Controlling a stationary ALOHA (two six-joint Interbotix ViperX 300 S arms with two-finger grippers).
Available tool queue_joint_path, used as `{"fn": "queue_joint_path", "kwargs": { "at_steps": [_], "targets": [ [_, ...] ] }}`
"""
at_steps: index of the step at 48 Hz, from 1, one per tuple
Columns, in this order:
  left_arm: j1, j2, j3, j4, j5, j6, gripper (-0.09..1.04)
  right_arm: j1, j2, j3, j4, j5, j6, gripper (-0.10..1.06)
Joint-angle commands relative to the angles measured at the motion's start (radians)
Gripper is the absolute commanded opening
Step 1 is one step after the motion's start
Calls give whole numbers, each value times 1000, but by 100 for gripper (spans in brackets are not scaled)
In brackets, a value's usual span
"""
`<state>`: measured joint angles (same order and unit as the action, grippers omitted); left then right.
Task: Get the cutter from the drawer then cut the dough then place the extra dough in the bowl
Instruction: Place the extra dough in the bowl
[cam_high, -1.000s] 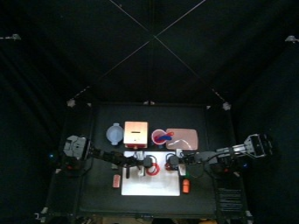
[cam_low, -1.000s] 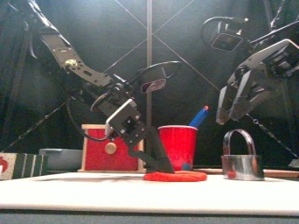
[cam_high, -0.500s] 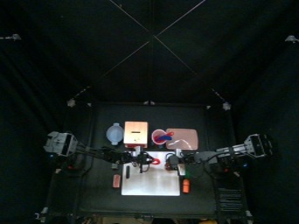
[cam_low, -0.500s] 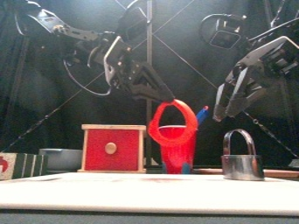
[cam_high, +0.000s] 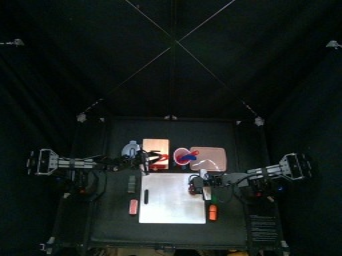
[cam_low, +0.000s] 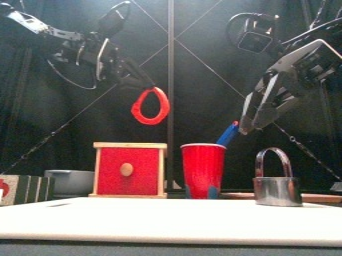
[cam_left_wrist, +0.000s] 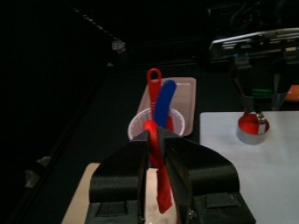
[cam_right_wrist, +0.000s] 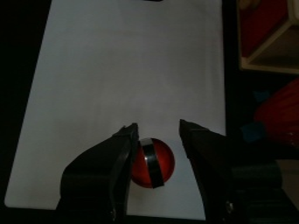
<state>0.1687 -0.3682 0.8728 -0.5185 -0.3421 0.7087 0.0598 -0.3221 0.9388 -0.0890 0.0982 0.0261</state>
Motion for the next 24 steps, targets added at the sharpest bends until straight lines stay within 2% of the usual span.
{"fn": "queue_joint_path", "kwargs": {
  "at_steps": [1,15,24],
  "targets": [
    [49,-112,61,-17,-11,0,58,-5,-23,-29,-3,-21,-2,80],
    [123,-379,282,-147,-43,-2,58,-23,-17,-32,-26,-156,-2,80],
    [173,-434,371,-196,-38,0,59,-31,-12,-32,-26,-198,-8,80]
  ]
}}
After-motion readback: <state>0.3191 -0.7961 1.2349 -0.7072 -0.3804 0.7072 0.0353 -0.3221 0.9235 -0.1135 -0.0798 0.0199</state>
